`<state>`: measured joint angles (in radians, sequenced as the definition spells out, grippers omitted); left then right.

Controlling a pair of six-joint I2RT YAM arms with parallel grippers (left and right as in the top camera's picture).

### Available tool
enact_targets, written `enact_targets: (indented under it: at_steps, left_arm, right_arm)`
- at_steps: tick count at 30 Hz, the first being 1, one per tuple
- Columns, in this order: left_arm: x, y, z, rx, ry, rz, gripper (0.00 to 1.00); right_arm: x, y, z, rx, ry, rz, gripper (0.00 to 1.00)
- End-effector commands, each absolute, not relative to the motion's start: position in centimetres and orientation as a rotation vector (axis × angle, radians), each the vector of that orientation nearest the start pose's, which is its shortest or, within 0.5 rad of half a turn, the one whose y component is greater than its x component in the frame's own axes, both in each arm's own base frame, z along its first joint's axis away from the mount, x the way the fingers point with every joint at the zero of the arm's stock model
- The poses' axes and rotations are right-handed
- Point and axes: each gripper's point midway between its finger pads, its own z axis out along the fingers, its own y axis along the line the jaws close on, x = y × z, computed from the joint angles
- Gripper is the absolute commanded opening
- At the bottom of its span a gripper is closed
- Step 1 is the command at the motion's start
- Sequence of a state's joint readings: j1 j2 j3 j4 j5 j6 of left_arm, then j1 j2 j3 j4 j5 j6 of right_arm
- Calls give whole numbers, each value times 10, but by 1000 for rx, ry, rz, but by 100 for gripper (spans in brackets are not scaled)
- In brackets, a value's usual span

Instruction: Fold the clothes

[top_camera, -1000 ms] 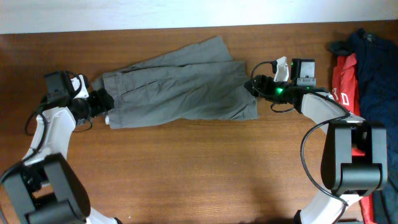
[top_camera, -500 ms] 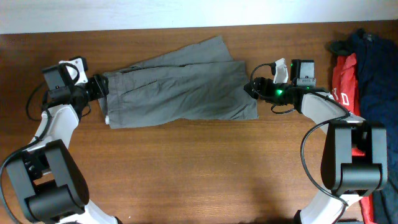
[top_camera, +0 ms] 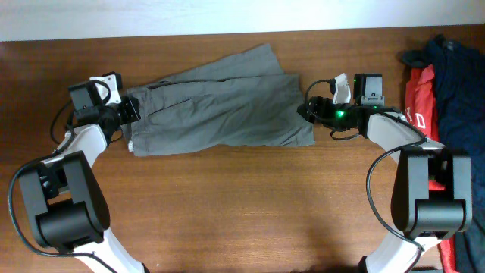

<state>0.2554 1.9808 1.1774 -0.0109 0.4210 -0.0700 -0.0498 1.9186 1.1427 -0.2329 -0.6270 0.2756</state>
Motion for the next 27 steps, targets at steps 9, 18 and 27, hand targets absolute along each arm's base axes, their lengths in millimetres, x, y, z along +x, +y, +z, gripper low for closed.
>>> enact_targets:
  at_steps: [9, 18, 27]
  left_arm:
    - [498, 75, 114, -254, 2250, -341, 0]
    - [453, 150, 75, -804, 2335, 135, 0]
    - [448, 145, 42, -852, 2406, 105, 0]
  right_arm:
    - [446, 81, 52, 151, 2521, 895, 81]
    - [446, 81, 52, 151, 2521, 895, 80]
    - [446, 82, 53, 148, 2518, 897, 82]
